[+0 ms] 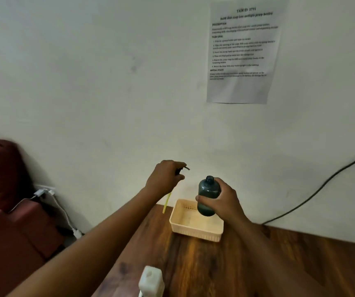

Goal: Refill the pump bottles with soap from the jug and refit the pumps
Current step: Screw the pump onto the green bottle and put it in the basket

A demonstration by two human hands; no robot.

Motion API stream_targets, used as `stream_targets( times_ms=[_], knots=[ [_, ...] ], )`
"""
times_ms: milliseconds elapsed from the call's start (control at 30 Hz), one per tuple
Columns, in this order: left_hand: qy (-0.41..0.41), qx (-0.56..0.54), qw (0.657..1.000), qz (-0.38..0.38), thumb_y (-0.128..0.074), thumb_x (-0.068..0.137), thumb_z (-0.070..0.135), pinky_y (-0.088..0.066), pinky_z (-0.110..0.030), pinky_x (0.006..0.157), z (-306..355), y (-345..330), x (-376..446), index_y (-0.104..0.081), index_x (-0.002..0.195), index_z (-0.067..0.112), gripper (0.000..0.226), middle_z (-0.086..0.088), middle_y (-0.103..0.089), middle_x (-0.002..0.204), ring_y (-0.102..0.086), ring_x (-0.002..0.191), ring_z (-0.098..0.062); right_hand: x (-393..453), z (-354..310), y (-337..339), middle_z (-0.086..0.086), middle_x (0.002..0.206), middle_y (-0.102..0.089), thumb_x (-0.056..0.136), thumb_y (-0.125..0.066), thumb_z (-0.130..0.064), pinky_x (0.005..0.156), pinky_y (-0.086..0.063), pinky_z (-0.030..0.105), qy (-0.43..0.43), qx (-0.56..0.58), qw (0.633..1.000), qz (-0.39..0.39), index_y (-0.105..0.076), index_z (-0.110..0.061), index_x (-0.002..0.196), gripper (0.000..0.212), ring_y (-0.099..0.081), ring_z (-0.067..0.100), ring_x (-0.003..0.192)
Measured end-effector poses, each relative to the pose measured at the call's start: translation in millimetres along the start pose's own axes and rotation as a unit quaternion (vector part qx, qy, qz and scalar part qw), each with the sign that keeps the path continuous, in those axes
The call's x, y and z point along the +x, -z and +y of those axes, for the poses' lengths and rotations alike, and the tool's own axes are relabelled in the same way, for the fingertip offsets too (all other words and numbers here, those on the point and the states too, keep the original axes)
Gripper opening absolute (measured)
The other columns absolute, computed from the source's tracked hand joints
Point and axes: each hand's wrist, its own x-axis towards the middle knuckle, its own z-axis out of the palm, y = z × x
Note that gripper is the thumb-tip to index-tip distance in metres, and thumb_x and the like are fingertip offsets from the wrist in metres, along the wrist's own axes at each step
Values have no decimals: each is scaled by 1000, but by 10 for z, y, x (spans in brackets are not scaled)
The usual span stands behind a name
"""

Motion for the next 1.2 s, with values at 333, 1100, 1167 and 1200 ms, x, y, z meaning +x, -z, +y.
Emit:
stream_targets(
  times_ms=[333, 1100, 1167, 1200],
  knots=[
    [-49, -124, 974, 180, -84, 83, 19, -59, -32, 85, 425, 1219, 421, -74, 127, 22, 45, 1, -77, 100, -72, 84, -16, 103, -549, -88, -7, 126, -61, 69, -89, -45, 92, -54, 27, 38, -14, 999, -15, -51, -35, 127, 69, -61, 17, 111],
    [-139, -260, 932, 210, -87, 81, 13, -62, -35, 84, 981, 1062, 230, -74, 126, 18, 47, 3, -77, 100, -72, 83, -13, 9, -787, 15, -11, 116, -58, 73, -87, -42, 84, -49, 24, 57, -32, 998, 0, -52, -29, 127, 65, -58, 15, 105],
    [-137, -266, 932, 203, -87, 81, 13, -62, -33, 84, 968, 995, 183, -74, 126, 17, 47, 4, -77, 101, -72, 84, -12, 18, -811, 32, -12, 116, -57, 75, -86, -43, 82, -48, 22, 60, -35, 998, 5, -53, -28, 128, 65, -58, 15, 104],
    [-136, -268, 933, 198, -86, 81, 13, -62, -33, 84, 955, 955, 157, -74, 126, 17, 47, 4, -77, 101, -73, 85, -11, 25, -823, 43, -12, 115, -57, 75, -85, -44, 81, -47, 21, 61, -38, 997, 7, -52, -28, 129, 64, -58, 15, 104]
  ],
)
